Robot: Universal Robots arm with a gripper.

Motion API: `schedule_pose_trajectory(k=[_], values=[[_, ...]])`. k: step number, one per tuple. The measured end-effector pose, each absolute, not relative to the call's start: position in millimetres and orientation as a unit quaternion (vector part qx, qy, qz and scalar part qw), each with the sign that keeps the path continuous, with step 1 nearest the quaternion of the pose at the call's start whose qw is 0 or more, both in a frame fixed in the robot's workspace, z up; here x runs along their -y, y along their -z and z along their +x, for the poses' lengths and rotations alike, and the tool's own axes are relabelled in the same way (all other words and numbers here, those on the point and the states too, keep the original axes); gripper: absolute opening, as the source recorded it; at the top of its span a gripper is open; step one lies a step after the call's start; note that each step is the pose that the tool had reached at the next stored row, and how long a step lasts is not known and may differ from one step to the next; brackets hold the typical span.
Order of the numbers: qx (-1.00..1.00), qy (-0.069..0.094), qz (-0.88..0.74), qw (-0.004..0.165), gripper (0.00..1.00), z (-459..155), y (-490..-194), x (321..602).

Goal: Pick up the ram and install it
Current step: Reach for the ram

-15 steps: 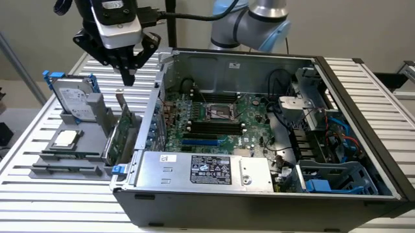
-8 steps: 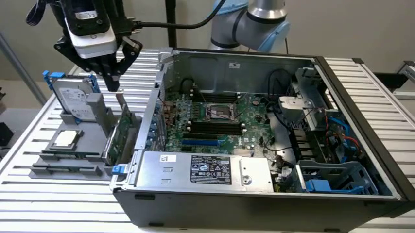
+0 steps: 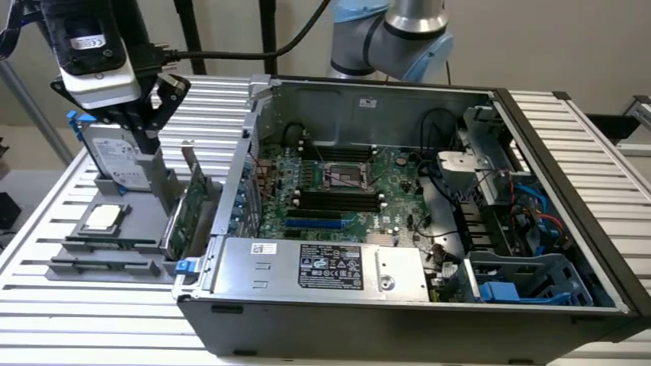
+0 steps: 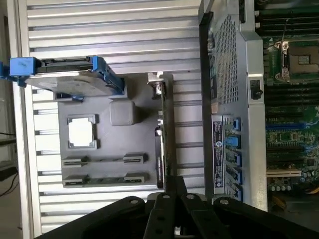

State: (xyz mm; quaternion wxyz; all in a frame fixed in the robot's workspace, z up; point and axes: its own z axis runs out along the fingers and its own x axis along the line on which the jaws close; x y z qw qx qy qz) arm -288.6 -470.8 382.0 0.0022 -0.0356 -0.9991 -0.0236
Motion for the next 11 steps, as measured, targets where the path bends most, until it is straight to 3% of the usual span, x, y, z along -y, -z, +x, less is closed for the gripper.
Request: schedule_pose_trajectory(k=[11], values=[[0.999,0.024,-0.036,0.003,0.0,-334.8,-366.4,480.0]])
